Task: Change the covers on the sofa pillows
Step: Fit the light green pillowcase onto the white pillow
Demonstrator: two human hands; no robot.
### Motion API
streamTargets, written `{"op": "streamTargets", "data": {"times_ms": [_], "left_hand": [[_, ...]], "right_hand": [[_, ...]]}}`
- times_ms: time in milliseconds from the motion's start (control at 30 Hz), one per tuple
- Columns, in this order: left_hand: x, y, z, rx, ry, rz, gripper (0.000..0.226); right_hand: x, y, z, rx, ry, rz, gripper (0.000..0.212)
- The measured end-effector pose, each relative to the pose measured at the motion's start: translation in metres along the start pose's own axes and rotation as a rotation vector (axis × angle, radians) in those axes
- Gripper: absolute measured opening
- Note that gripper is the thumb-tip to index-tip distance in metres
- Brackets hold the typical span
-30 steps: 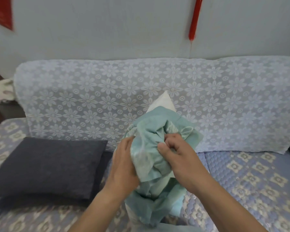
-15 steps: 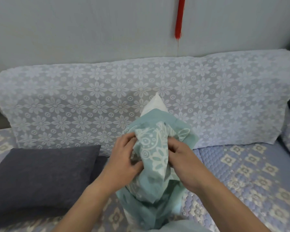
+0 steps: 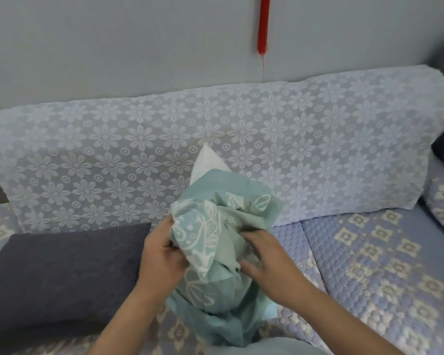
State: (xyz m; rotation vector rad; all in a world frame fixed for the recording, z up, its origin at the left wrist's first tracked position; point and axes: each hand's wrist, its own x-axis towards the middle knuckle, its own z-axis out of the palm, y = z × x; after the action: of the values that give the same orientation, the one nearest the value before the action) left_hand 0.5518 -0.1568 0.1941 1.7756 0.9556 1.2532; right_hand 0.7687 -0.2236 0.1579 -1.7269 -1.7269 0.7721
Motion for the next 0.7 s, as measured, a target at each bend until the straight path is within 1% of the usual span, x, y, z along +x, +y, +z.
{"op": "streamTargets", "data": {"times_ms": [67,133,200,267,333,367,400,433,467,533,567,600,633,667,700], "left_hand": [[0.005,0.002,-0.006,0.042,-0.036,-0.003,0.035],[0.008,0.001,-0.015,0.076,-0.041,-0.071,0.039],[0.012,-0.005,-0.031,0.167,-0.055,-0.115,0.028],[0.015,-0.007,-0.045,0.261,-0.099,-0.101,0.020],[0.017,0.000,-0.047,0.271,-0.184,-0.050,0.019],[0.017,0.004,-0.046,0.259,-0.241,-0.035,0.023],[0.018,0.009,-0.044,0.242,-0.295,-0.033,0.026],[0.017,0.012,-0.043,0.213,-0.324,-0.042,0.024],[0.017,0.013,-0.042,0.183,-0.334,-0.053,0.018],[0.013,0.012,-0.042,0.161,-0.328,-0.069,0.008],[0.009,0.009,-0.041,0.146,-0.316,-0.092,0.006],[0.002,0.004,-0.039,0.112,-0.292,-0.161,0.011],[-0.007,0.000,-0.038,0.065,-0.238,-0.281,0.023],[-0.016,-0.003,-0.037,0.004,-0.166,-0.404,0.034],[-0.025,-0.005,-0.036,-0.058,-0.117,-0.497,0.039]], "right_hand": [[0.004,0.006,0.010,-0.116,0.076,-0.042,0.006],[0.010,0.009,0.006,-0.185,0.152,-0.047,0.018],[0.007,0.011,-0.010,-0.202,0.251,-0.025,0.017],[-0.001,0.012,-0.032,-0.262,0.358,-0.023,0.016],[-0.004,0.015,-0.048,-0.342,0.508,-0.075,0.018],[-0.002,0.019,-0.049,-0.361,0.556,-0.064,0.019],[0.001,0.022,-0.044,-0.365,0.574,-0.026,0.019],[0.004,0.026,-0.035,-0.381,0.566,0.026,0.020],[0.004,0.030,-0.020,-0.440,0.498,0.070,0.020],[-0.001,0.037,0.019,-0.525,0.203,0.070,0.020],[-0.006,0.039,0.036,-0.518,0.057,0.017,0.021],[-0.010,0.038,0.046,-0.462,-0.088,-0.005,0.016],[-0.008,0.035,0.044,-0.389,-0.167,0.003,0.005],[0.000,0.035,0.033,-0.313,-0.271,0.079,0.010],[0.005,0.037,0.016,-0.242,-0.393,0.197,0.017]]}}
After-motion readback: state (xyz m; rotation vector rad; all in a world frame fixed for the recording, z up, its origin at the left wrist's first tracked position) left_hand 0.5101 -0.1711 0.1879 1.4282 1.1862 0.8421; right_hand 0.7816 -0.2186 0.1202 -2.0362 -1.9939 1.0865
